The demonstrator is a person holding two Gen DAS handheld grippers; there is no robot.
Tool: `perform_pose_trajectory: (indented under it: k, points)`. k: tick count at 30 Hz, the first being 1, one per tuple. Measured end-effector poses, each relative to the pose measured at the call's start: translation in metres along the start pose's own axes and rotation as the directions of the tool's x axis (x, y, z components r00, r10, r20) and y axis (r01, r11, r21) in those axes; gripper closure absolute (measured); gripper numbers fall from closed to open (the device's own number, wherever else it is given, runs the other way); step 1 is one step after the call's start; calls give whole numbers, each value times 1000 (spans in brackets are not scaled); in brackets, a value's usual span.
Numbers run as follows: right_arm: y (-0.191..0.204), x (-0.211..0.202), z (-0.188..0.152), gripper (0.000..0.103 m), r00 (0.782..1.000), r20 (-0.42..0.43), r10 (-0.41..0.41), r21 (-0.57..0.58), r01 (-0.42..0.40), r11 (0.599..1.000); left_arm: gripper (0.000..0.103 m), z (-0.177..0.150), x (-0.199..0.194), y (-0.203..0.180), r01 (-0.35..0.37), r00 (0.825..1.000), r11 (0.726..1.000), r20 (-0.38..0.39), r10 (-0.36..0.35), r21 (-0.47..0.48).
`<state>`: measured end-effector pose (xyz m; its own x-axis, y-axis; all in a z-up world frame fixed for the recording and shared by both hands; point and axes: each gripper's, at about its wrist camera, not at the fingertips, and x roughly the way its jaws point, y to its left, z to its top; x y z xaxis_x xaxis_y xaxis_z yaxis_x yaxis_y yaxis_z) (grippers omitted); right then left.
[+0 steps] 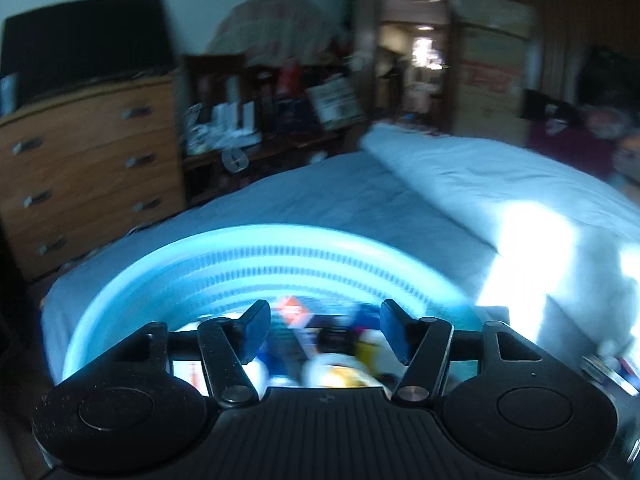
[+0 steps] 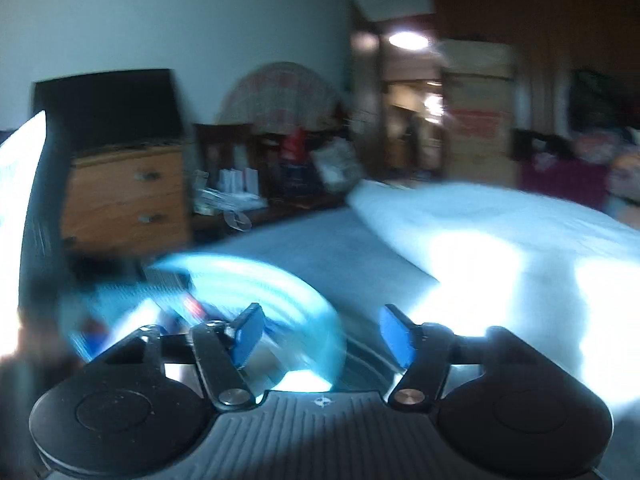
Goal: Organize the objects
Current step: 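Move both open grippers back to the caps on the bed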
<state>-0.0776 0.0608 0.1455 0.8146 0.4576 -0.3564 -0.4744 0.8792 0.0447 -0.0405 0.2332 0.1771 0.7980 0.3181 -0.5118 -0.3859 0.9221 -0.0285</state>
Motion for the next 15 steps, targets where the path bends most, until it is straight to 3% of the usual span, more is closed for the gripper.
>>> perform_pose_trajectory:
  k: [3, 6, 11, 14, 15]
  points:
    - [-46, -34, -58, 32, 987, -112, -112, 64, 119, 991, 34, -9, -18, -41, 114, 993, 989, 21, -117, 89]
    - [-89, -71, -115, 34, 943, -244, -228, 87, 256, 963, 25, -30, -36, -86, 222, 973, 956, 22, -230, 192]
    - [-139, -133, -173, 35, 882, -322, -344, 137, 403, 905, 25, -78, -34, -157, 377, 924, 871, -64, -377, 315]
    - [-160, -151, -188, 35, 869, -330, -370, 169, 440, 882, 25, -110, -18, -199, 475, 878, 801, -138, -458, 365]
    - [-169, -153, -190, 35, 870, -327, -370, 181, 441, 879, 25, -121, -12, -213, 486, 872, 781, -154, -465, 393]
